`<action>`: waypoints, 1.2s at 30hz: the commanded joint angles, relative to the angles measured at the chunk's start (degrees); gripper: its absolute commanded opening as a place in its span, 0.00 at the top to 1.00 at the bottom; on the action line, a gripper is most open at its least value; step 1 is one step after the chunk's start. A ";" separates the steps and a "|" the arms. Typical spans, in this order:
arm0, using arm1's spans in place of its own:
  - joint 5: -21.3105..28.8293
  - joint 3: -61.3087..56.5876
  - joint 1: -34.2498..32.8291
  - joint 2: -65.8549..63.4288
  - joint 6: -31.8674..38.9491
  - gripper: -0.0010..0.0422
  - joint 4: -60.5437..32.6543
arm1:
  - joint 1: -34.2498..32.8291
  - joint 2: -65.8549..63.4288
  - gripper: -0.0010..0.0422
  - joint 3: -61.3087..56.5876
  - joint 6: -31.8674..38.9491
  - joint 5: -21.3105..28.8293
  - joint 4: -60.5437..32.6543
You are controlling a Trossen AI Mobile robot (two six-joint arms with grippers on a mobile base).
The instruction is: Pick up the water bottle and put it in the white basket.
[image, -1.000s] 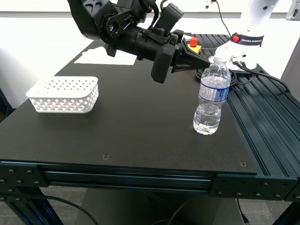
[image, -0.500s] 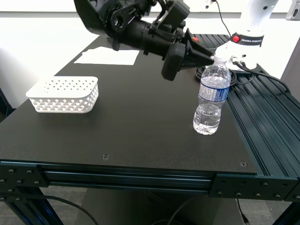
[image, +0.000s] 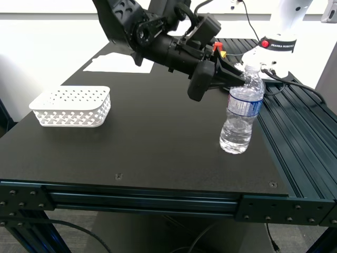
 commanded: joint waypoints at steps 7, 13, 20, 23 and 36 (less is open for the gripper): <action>-0.02 0.07 0.02 -0.02 0.00 0.98 0.11 | -1.16 5.22 0.67 5.95 -2.71 1.57 -0.98; -0.02 0.07 0.02 -0.02 0.00 0.98 0.11 | -0.94 5.25 0.97 6.32 -2.99 -0.20 -3.39; -0.02 0.07 0.02 -0.02 0.00 0.98 0.15 | 1.16 2.08 0.98 6.32 -2.86 -3.39 -3.21; -0.02 0.07 0.02 -0.02 0.00 0.98 0.15 | 4.00 -0.92 0.98 6.29 -2.93 -3.43 -5.01; -0.02 0.07 0.02 -0.02 0.00 0.98 0.15 | 24.13 -19.12 0.98 6.27 15.69 -7.06 -43.58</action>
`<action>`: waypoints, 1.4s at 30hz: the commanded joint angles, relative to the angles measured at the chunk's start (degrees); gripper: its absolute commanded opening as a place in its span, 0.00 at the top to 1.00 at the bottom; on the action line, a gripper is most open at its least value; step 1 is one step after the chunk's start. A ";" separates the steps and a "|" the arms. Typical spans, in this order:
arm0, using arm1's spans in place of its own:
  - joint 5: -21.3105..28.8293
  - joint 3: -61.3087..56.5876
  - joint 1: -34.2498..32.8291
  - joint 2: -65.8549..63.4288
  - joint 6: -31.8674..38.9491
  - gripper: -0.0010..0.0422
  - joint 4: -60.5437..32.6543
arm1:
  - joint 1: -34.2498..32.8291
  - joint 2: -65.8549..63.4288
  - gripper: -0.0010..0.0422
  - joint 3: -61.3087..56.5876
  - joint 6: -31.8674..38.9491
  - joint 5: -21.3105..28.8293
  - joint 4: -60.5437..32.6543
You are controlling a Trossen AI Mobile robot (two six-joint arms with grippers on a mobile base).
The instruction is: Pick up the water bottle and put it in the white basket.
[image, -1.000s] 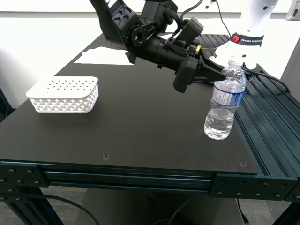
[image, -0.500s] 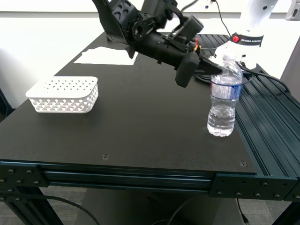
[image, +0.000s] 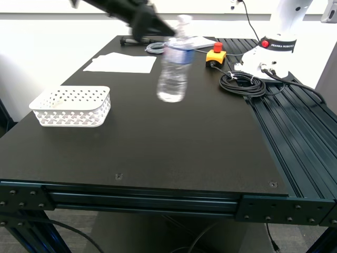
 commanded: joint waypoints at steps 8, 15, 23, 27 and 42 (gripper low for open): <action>-0.04 0.07 -0.02 -0.02 0.00 0.98 0.26 | 17.64 -11.19 0.98 -1.01 2.99 -0.24 -12.37; -0.02 0.07 -0.02 -0.02 0.00 0.98 0.22 | 28.13 -13.51 0.98 -5.95 3.82 -1.99 -13.92; -0.02 0.07 -0.02 -0.02 0.00 0.98 0.24 | 30.82 -13.49 0.98 -9.01 6.80 -5.95 -11.67; -0.04 0.07 -0.02 -0.02 0.00 0.98 0.24 | 30.80 -13.49 0.98 -10.43 4.00 -10.14 -9.33; -0.04 0.07 -0.02 -0.02 0.00 0.98 0.24 | 31.17 -13.49 0.82 -11.21 0.55 -12.20 -9.92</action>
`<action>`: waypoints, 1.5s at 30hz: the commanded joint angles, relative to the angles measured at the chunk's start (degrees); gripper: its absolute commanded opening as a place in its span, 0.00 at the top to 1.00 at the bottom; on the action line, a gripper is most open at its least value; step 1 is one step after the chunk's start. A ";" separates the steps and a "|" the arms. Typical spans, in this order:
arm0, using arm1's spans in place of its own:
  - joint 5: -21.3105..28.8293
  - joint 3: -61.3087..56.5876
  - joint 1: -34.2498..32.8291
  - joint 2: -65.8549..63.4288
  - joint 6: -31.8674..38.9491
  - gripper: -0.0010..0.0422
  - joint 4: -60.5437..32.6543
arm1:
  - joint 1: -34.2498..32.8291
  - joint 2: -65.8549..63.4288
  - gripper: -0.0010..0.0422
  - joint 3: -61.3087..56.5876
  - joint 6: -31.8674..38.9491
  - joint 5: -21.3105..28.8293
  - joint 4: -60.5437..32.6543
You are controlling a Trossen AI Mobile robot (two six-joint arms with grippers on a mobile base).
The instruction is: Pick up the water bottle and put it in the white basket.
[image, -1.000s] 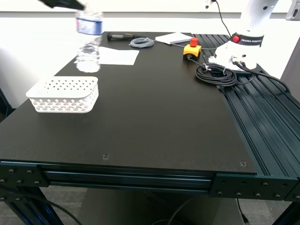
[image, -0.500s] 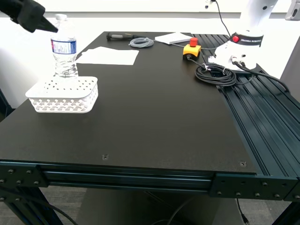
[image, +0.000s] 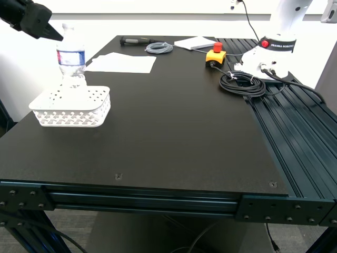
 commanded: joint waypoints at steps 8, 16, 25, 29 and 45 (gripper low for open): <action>-0.02 0.07 0.04 -0.02 0.00 0.98 0.24 | 0.02 -0.17 0.62 3.37 -6.84 -1.18 0.31; -0.02 0.07 0.04 -0.02 0.00 0.98 0.24 | -0.70 -0.11 0.89 11.69 -13.25 3.17 -0.17; -0.02 0.07 0.04 -0.02 0.00 0.98 0.26 | -0.76 -0.07 0.75 10.64 -13.14 3.15 -0.22; -0.02 0.07 0.04 -0.02 0.00 0.98 0.26 | -0.79 -0.07 0.74 10.64 -17.31 3.15 -0.22; -0.02 0.07 0.04 -0.02 0.00 0.98 0.26 | -0.76 -0.07 0.74 10.64 -17.46 3.10 -0.17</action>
